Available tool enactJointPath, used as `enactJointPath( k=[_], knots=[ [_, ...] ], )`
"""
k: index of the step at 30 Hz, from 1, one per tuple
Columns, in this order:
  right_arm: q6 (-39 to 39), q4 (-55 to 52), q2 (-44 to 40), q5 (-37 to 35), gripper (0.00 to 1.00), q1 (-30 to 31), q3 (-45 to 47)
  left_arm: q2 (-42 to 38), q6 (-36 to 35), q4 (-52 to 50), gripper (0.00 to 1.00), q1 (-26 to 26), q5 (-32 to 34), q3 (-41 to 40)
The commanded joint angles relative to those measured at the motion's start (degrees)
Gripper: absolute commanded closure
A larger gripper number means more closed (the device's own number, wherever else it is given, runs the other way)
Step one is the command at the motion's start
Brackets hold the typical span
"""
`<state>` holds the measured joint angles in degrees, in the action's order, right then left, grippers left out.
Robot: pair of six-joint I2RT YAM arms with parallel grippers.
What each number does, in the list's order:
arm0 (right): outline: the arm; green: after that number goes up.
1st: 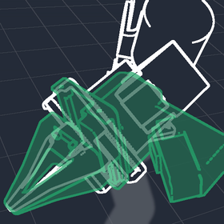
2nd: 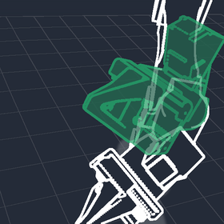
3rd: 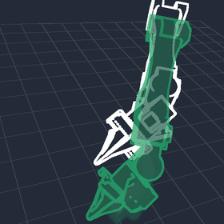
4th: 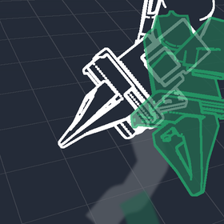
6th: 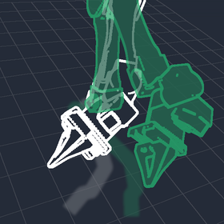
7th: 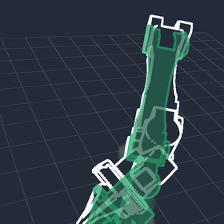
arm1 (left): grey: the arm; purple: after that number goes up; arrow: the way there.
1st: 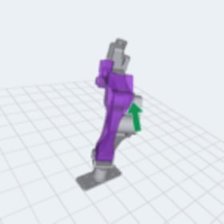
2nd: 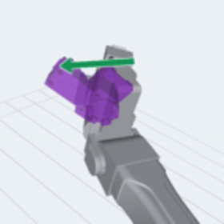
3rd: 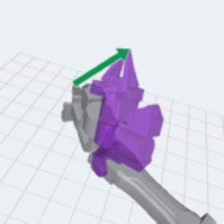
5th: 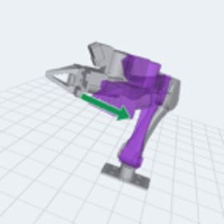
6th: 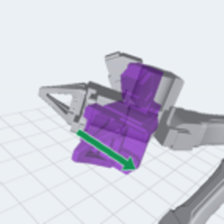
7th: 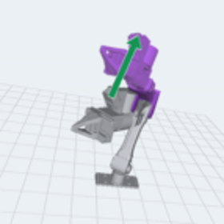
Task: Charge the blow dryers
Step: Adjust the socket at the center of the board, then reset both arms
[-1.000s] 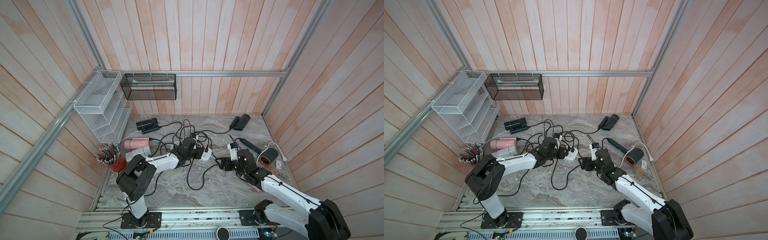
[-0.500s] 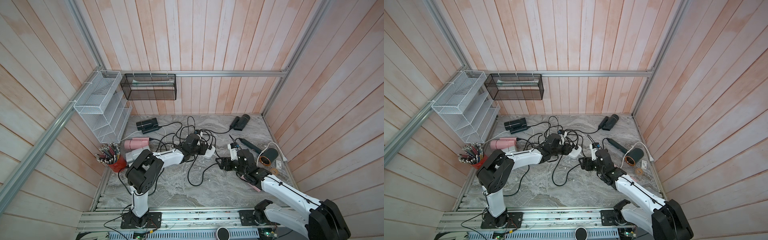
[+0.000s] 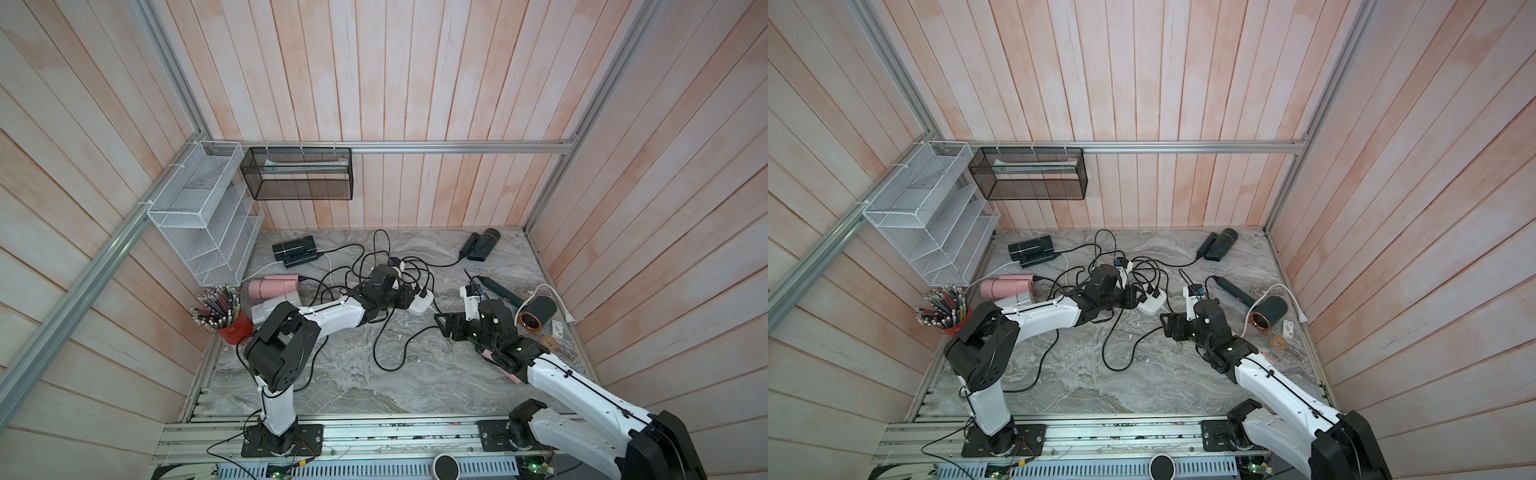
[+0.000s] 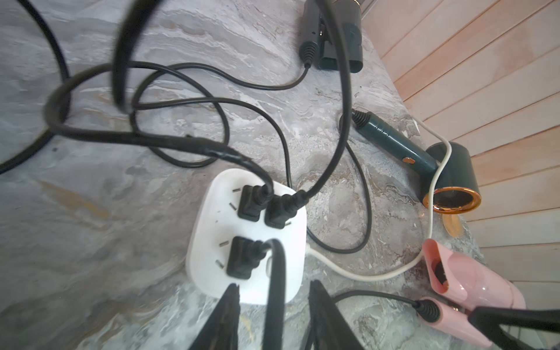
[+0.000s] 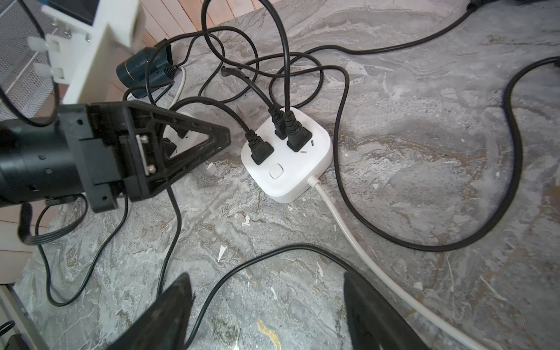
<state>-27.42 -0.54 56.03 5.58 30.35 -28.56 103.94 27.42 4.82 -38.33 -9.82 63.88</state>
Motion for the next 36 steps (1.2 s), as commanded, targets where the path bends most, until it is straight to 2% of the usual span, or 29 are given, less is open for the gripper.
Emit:
enactJointPath(
  k=[1, 11, 14, 18, 22, 26, 28, 33, 36],
  knots=[
    [0.91, -2.59, -1.29, -1.54, 0.20, 0.26, -1.75, -4.96, -0.67, -2.42, 0.57, 0.71, 1.48, -2.99],
    [2.93, -4.30, -3.09, -1.27, 0.16, 0.29, -3.91, -19.52, 0.60, -5.88, 0.39, 3.13, 1.65, -11.58],
    [4.16, -4.72, -4.05, -2.07, 0.15, 0.26, -4.58, -25.50, 0.40, -7.80, 0.27, 5.23, 1.71, -14.17],
    [5.57, -5.17, -4.64, -4.15, 0.12, 0.24, -5.68, -34.06, -0.66, -10.31, 0.01, 8.72, 2.44, -17.26],
    [5.97, -4.62, -5.27, -8.92, 0.00, 0.28, -6.51, -40.07, -2.11, -12.69, 0.00, 12.41, 2.88, -19.84],
    [6.78, -1.97, -7.06, -14.75, 0.01, 0.24, -6.51, -42.86, -1.67, -13.01, 0.00, 16.34, 3.09, -23.31],
    [6.79, -1.49, -7.21, -19.58, 0.01, 0.28, -6.94, -43.92, -1.35, -11.88, 0.00, 18.00, 4.55, -26.01],
    [11.64, -0.87, -6.29, -25.39, 0.01, 0.23, -8.36, -44.99, -2.69, -12.25, 0.00, 21.47, 9.63, -29.07],
    [11.69, 2.20, -7.09, -28.70, 0.01, 0.15, -7.23, -45.09, -3.99, -11.67, 0.00, 23.47, 12.54, -30.26]
  ],
)
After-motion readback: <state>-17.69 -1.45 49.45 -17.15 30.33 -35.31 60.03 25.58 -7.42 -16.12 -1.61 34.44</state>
